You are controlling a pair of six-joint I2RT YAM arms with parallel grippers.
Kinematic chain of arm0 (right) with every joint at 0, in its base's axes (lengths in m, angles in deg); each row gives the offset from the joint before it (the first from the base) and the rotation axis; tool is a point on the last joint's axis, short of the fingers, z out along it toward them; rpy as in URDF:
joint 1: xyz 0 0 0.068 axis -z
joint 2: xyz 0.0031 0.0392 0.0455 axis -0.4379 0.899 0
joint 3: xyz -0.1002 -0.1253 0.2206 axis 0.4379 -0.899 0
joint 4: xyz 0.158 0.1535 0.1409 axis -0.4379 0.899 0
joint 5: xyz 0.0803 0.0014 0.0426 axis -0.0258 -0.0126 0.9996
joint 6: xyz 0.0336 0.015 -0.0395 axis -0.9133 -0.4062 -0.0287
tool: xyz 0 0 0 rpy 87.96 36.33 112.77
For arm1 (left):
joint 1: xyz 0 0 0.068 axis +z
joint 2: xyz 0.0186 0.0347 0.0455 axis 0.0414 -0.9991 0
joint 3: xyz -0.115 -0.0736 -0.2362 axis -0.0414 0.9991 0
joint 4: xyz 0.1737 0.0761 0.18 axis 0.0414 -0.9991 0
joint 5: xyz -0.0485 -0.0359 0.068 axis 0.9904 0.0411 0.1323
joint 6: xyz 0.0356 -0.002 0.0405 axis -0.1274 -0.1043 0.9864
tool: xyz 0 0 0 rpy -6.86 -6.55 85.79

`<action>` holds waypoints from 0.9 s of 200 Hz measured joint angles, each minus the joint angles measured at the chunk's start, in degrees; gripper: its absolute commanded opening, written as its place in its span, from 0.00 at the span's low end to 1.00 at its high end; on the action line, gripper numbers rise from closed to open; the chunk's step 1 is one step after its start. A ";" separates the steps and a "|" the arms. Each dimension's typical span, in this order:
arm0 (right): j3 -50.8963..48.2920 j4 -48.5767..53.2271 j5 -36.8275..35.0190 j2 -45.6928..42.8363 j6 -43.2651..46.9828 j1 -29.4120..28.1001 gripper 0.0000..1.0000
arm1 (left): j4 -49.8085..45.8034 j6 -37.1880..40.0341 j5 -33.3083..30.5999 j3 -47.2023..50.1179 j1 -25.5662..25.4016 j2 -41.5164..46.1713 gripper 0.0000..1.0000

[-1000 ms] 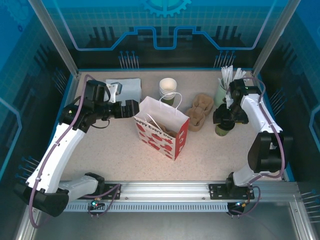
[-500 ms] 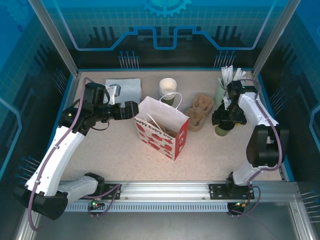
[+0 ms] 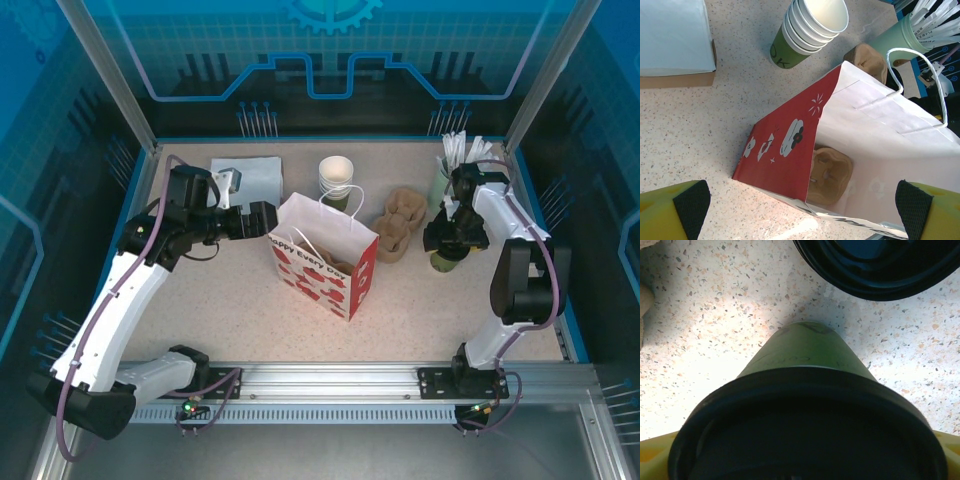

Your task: Pack the takeout coffee

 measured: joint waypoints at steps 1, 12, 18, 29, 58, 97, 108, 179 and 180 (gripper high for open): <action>0.00 -0.02 0.00 0.00 -0.02 0.00 0.92 | -0.02 0.02 0.00 0.02 0.00 0.00 0.99; 0.00 -0.04 -0.04 0.00 0.00 0.00 0.91 | 0.00 0.00 0.00 0.26 0.00 0.00 0.99; 0.00 -0.04 -0.07 0.00 0.02 0.00 0.90 | 0.02 0.00 0.00 0.42 0.00 0.00 0.99; 0.00 -0.04 -0.22 0.00 0.02 0.00 0.87 | -0.02 0.02 0.00 0.63 0.00 0.00 0.99; 0.00 0.00 -0.48 0.00 0.20 0.00 0.85 | 0.04 0.00 0.00 0.72 0.00 0.00 0.99; 0.02 0.46 -0.96 -0.31 0.17 -0.02 0.84 | 0.24 0.00 0.00 0.72 0.04 0.00 0.99; 0.11 0.90 -1.11 -0.90 0.17 -0.02 0.84 | 0.37 0.00 0.00 0.72 0.04 0.00 0.99; 6.84 6.86 -0.13 -11.69 -0.57 -2.38 0.84 | 1.05 -2.10 1.09 0.72 0.92 -1.68 0.92; 6.93 6.93 -0.15 -11.80 -0.61 -2.45 0.84 | 1.05 -2.14 1.11 0.72 0.94 -1.75 0.92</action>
